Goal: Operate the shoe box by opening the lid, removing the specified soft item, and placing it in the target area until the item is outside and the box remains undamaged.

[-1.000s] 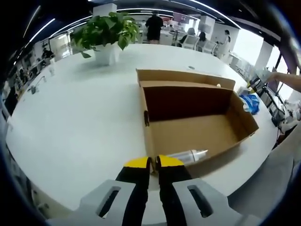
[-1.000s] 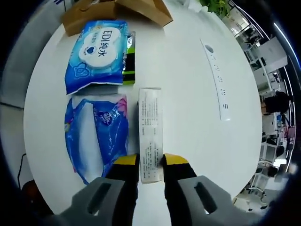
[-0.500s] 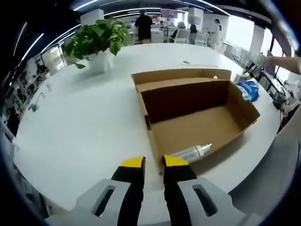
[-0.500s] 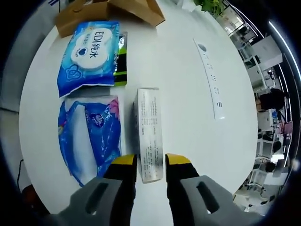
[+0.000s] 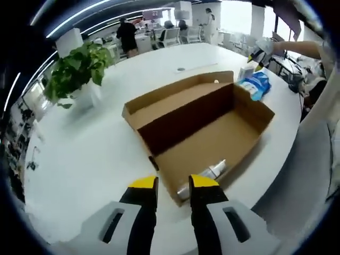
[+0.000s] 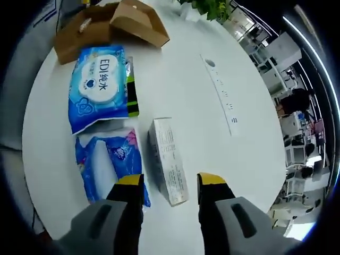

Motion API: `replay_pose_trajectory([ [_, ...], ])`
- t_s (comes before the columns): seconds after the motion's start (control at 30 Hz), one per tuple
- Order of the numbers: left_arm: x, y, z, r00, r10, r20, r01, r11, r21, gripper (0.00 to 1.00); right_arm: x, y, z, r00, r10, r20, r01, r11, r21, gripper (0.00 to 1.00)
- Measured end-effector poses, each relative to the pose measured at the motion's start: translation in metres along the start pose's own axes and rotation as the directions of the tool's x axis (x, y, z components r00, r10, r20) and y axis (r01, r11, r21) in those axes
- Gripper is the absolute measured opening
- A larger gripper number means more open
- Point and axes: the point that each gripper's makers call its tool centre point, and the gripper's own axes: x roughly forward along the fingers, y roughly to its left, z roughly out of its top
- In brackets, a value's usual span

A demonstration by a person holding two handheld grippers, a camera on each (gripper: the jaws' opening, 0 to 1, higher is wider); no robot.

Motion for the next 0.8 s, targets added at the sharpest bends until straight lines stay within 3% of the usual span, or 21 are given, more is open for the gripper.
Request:
replay_pose_trajectory([
  [0.27, 0.015, -0.016, 0.011, 0.992, -0.099, -0.079, 0.112, 0.978, 0.174, 0.31, -0.023, 0.009, 0.012, 0.993, -0.041, 0.107, 0.025, 0.988, 0.151, 0.49],
  [0.4, 0.024, -0.021, 0.015, 0.984, -0.140, -0.110, 0.162, 0.961, 0.223, 0.32, -0.037, 0.014, 0.020, 0.982, -0.070, 0.177, 0.022, 0.964, 0.263, 0.55],
  [0.57, 0.038, -0.030, 0.013, 0.961, -0.202, -0.190, 0.253, 0.919, 0.301, 0.34, -0.053, 0.027, 0.029, 0.972, -0.086, 0.219, 0.019, 0.956, 0.292, 0.61],
  [0.7, 0.048, -0.036, 0.017, 0.946, -0.236, -0.220, 0.301, 0.894, 0.332, 0.36, -0.064, 0.041, 0.040, 0.958, -0.103, 0.268, 0.013, 0.947, 0.320, 0.65],
  [0.8, 0.055, -0.041, 0.015, 0.926, -0.269, -0.264, 0.354, 0.862, 0.362, 0.36, -0.070, 0.051, 0.048, 0.944, -0.114, 0.310, -0.004, 0.934, 0.356, 0.67],
])
